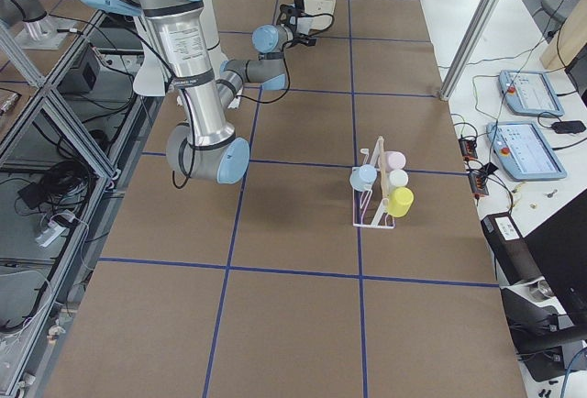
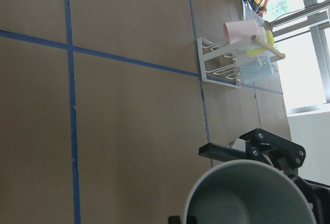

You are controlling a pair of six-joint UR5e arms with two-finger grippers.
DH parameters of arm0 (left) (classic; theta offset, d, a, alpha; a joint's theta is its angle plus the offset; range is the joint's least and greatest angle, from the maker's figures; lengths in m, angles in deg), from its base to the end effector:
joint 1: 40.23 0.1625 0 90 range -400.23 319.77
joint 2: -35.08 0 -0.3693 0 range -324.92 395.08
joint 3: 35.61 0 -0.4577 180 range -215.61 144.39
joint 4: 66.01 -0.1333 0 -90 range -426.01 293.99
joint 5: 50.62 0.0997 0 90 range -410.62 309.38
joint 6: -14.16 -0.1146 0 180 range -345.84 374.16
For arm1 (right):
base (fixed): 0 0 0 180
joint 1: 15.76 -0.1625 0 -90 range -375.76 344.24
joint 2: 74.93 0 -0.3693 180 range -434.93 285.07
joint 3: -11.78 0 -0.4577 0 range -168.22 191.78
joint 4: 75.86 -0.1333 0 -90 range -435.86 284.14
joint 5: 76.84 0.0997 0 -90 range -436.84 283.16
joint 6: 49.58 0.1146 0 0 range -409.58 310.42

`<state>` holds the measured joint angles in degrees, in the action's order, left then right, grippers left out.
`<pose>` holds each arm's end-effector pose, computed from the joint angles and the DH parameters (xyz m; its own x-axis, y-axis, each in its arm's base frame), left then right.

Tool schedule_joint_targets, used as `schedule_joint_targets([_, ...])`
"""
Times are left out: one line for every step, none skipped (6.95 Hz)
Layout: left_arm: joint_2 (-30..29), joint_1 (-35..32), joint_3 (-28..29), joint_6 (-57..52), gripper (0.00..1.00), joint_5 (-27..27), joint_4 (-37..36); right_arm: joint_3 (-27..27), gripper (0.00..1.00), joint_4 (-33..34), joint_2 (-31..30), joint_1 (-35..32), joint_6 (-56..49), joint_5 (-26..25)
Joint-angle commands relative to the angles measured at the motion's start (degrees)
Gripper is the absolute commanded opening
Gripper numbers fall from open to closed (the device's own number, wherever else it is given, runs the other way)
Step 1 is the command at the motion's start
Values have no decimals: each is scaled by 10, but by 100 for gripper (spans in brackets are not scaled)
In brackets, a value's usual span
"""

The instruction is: Transfer IKEA cup to right arm and place on rack

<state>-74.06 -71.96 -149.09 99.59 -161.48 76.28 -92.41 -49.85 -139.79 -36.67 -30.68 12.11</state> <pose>0.4243 -0.3711 0.0930 -0.0575 0.1231 -0.9907 0.1949 0.9747 0.1098 -0.5117 -0.3404 0.0833 0.2836 -0.9042 0.3192 -0.3246 0.2227 0.9193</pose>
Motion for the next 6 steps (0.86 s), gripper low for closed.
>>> schedule_joint_targets([2, 0, 0, 0, 0, -1, 0, -1, 96, 0, 0, 0, 0, 0])
schedule_joint_targets([2, -1, 0, 0, 0, 0, 0, 0, 94, 0, 0, 0, 0, 0])
schedule_joint_targets([2, 0, 0, 0, 0, -1, 0, 0, 86, 0, -1, 0, 0, 0])
schedule_joint_targets([1, 0, 0, 0, 0, -1, 0, -1, 66, 0, -1, 0, 0, 1])
schedule_joint_targets([1, -1, 0, 0, 0, -1, 0, 0, 24, 0, -1, 0, 2, 5])
schedule_joint_targets([0, -1, 0, 0, 0, -1, 0, -1, 7, 0, -1, 0, 4, 5])
